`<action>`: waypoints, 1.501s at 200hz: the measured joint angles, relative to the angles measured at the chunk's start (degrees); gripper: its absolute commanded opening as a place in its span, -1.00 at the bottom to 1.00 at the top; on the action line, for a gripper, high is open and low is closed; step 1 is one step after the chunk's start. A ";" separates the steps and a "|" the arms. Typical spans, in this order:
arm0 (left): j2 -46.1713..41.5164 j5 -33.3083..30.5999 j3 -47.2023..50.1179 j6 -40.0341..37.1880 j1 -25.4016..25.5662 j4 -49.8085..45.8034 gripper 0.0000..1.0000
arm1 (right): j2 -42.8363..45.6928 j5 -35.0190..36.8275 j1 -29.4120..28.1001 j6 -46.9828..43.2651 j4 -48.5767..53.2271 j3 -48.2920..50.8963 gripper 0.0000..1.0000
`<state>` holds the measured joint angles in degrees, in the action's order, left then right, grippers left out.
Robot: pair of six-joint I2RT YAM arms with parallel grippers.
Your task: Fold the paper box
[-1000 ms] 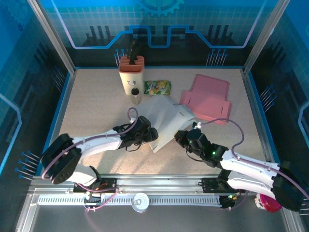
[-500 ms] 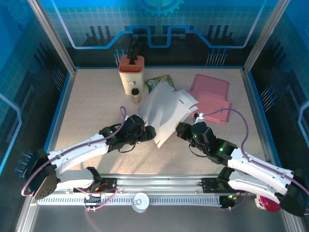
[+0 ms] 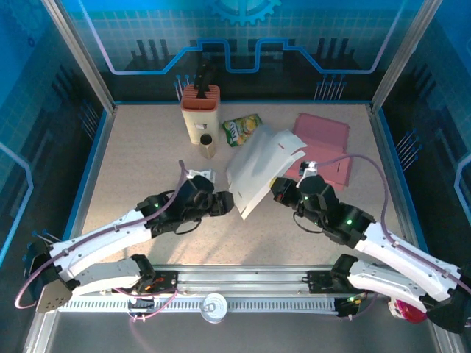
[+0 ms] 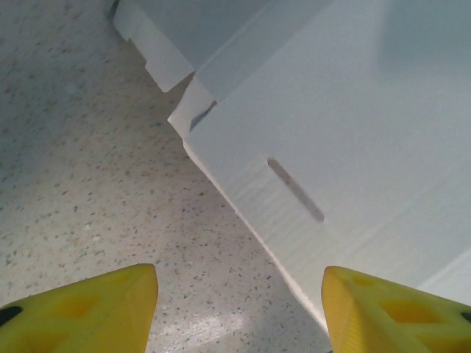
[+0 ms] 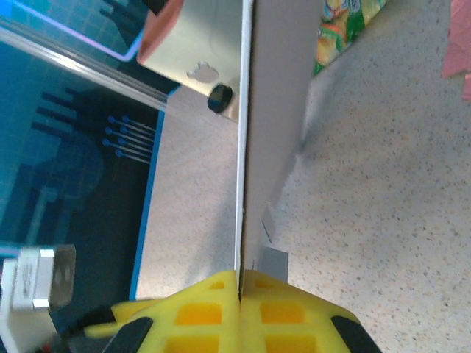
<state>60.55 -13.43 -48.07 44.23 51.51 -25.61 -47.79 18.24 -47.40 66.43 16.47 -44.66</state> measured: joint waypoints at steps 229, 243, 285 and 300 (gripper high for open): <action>9.75 -29.79 13.68 -58.07 12.39 58.18 -0.82 | -1.92 -14.71 17.07 21.09 7.26 -10.97 -1.00; 9.75 -30.64 13.09 -57.75 12.39 57.11 -1.00 | -2.93 -15.61 17.81 21.22 5.25 -10.97 -0.90; 6.80 -31.08 4.15 -43.76 8.68 37.99 -1.00 | -7.48 -21.18 18.97 20.31 0.76 -11.15 0.34; 4.26 -28.52 -0.55 -36.02 4.90 27.61 -1.00 | -7.13 -21.90 18.97 19.65 -0.28 -11.15 0.42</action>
<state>64.82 -41.95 -48.62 8.21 56.40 2.00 -54.92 -3.66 -28.42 86.08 16.19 -55.81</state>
